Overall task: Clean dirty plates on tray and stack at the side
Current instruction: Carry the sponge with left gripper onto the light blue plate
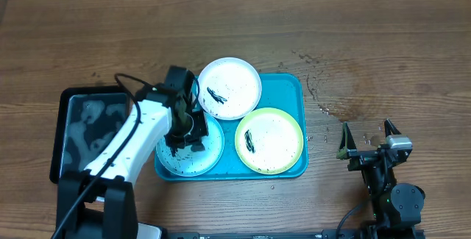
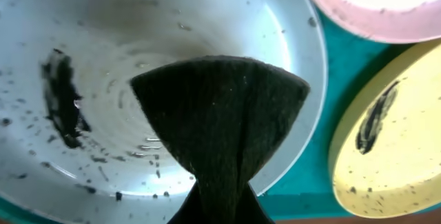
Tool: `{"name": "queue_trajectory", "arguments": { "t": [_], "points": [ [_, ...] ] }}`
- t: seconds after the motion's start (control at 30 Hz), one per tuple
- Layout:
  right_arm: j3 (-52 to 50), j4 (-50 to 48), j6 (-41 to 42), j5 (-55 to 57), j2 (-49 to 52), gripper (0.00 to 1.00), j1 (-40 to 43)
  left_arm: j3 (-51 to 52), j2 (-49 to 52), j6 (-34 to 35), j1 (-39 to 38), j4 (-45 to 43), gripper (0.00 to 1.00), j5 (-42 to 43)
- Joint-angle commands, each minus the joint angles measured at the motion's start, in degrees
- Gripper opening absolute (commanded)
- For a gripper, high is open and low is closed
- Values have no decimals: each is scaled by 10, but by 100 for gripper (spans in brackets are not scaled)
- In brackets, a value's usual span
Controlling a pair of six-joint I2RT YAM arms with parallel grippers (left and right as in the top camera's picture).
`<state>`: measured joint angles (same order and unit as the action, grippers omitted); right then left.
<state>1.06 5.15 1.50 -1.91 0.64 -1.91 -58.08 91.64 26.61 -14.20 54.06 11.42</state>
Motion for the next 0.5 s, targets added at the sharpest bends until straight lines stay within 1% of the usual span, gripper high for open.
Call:
{"name": "queue_trajectory", "arguments": {
  "t": [0.0,0.1,0.17,0.2,0.23,0.27,0.3,0.37,0.47],
  "points": [
    [-6,-3,0,6,-3,100,2,42,-2,-10,-28,-36,9,20],
    [-6,-3,0,6,-3,100,2,61,-2,-12,-42,-61,21,-25],
    [-6,-3,0,6,-3,100,2,62,-2,-8,-42,-62,24,-53],
    [-6,-3,0,6,-3,100,2,62,-2,-8,-41,-64,30,-62],
    [-6,-3,0,6,-3,100,2,62,-2,-8,-41,-65,40,-71],
    [-6,-3,0,6,-3,100,2,61,-2,-11,-40,-65,59,-85],
    [-6,-3,0,6,-3,100,2,60,-2,-14,-40,-64,72,-87],
    [-6,-3,0,6,-3,100,2,52,-2,-24,-40,-63,86,-89],
    [-6,-3,0,6,-3,100,2,18,-2,-24,-32,-43,88,-87]
  ]
}}
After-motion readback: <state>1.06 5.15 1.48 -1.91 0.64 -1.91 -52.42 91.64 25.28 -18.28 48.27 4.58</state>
